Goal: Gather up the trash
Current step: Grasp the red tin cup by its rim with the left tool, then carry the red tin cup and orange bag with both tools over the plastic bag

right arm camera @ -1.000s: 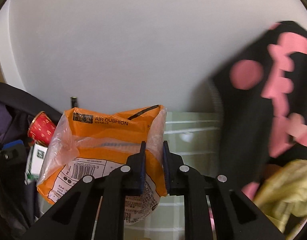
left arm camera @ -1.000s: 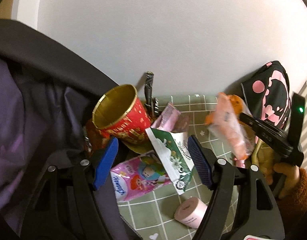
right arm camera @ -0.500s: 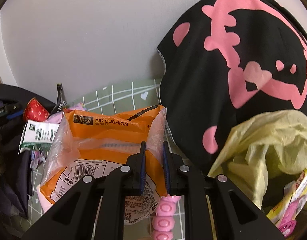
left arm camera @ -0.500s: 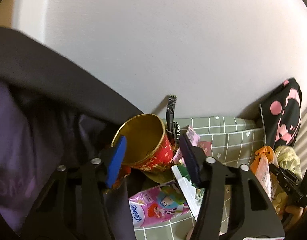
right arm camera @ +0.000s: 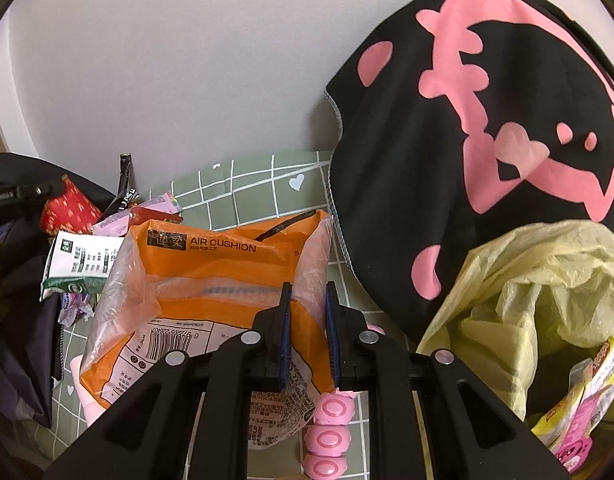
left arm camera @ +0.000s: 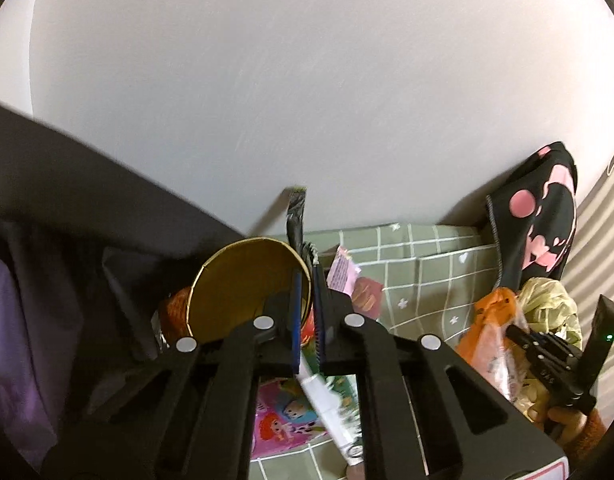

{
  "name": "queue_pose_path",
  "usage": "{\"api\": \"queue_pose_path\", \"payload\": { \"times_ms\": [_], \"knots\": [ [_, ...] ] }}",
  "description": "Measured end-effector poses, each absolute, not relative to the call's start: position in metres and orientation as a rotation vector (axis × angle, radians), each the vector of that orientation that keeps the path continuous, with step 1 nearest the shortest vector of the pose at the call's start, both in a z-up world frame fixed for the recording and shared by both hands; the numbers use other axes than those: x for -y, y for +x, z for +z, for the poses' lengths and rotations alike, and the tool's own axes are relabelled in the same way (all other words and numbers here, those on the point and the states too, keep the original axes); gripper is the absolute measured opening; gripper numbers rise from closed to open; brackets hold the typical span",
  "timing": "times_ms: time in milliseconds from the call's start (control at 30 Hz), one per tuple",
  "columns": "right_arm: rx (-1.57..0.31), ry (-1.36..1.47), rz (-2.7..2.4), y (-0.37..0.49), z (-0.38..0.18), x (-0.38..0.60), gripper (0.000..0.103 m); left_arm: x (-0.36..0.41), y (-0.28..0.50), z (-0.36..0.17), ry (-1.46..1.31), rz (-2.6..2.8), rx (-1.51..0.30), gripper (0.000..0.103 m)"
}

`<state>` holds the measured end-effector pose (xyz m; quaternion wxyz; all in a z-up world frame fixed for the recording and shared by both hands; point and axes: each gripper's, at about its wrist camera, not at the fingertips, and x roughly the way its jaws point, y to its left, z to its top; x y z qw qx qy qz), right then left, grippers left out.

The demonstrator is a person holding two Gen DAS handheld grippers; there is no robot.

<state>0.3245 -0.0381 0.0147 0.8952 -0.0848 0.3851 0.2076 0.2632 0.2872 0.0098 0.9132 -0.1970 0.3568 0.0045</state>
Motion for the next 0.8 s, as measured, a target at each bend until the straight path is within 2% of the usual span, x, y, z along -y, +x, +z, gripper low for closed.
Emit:
{"api": "queue_pose_path", "payload": {
  "times_ms": [367, 800],
  "knots": [
    [-0.756, -0.217, 0.433, 0.329, 0.026, 0.029, 0.015, -0.265, 0.272, 0.051, -0.359, -0.054, -0.679, 0.005],
    [-0.618, -0.181, 0.306, 0.329, 0.107, 0.069, 0.015, -0.206, 0.307, 0.112, -0.298, -0.269, -0.618, 0.005]
  ]
}}
